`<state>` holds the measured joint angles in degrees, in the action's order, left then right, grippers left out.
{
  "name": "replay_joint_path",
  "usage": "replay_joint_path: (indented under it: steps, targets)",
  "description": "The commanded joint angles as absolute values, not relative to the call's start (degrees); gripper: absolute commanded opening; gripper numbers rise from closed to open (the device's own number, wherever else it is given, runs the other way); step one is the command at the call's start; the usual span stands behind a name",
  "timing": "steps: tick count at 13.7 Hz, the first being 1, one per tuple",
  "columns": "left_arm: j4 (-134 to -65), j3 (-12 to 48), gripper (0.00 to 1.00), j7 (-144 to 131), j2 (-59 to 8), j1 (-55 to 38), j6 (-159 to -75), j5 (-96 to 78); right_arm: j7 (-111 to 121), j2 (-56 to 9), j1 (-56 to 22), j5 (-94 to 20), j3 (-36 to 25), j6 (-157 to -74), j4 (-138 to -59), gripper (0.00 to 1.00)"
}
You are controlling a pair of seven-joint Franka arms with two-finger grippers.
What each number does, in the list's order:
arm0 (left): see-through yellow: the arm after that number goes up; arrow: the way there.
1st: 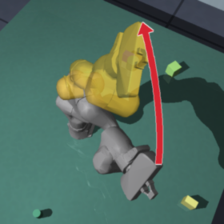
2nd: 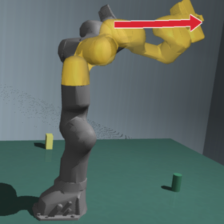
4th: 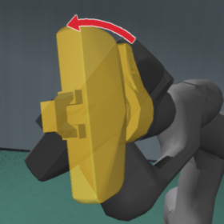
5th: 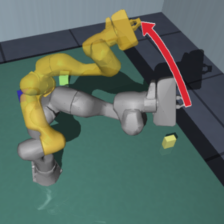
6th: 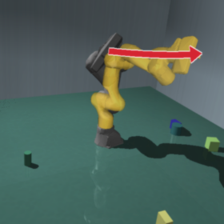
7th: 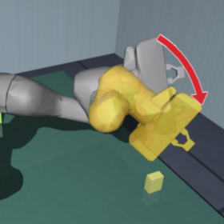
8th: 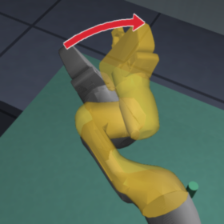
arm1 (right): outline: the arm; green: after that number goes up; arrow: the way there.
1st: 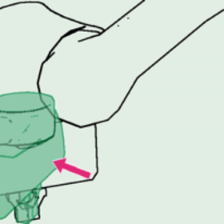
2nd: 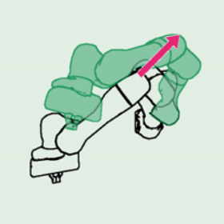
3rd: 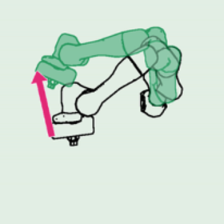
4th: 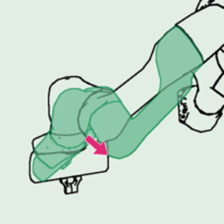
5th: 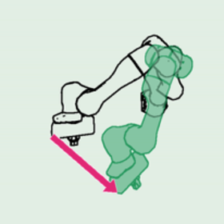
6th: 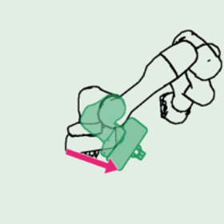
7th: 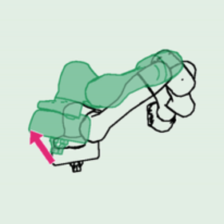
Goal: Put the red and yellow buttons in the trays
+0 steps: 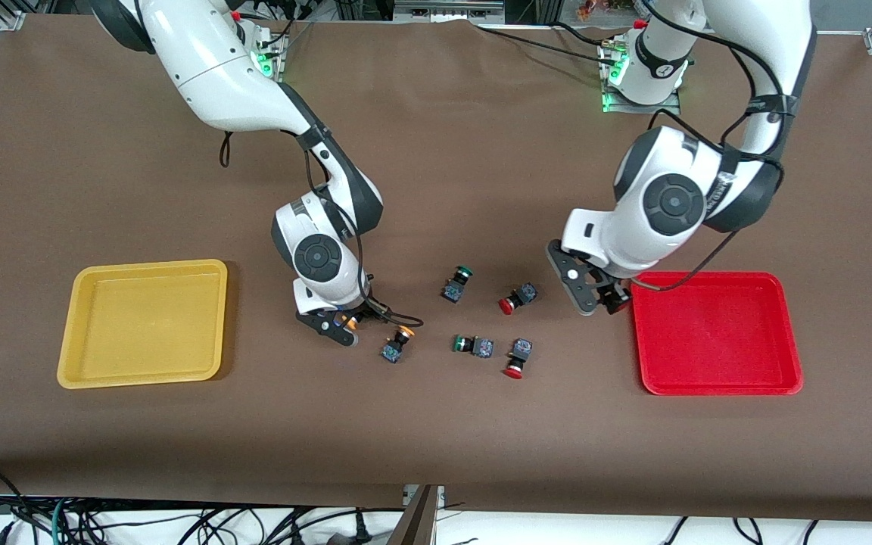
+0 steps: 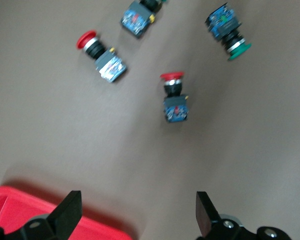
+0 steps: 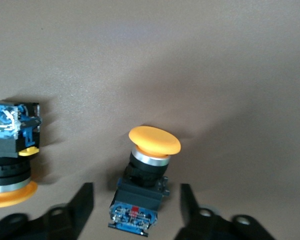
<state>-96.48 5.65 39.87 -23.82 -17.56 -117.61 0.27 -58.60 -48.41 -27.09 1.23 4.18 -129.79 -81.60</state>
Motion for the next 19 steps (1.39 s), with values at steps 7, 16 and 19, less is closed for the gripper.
replay_joint_path:
  steps: [7, 16, 19]
  targets:
    - [-96.24, 5.27, 1.0, 33.58, -34.26, -22.85, -129.8, 0.97, -53.62, -45.62, -25.41, 2.72, 2.46, -128.24, -80.42, 0.07]
    - [-96.24, 5.27, 0.83, 28.93, -41.66, -23.82, -136.85, 0.97, -12.8, -37.71, -13.12, 2.2, -3.42, -111.11, -80.68, 0.08]
    - [-96.33, 5.27, 0.32, 27.34, -41.49, -23.82, -136.58, 0.97, 2.33, -37.35, -5.74, 1.85, -3.78, -110.3, -80.77, 0.08]
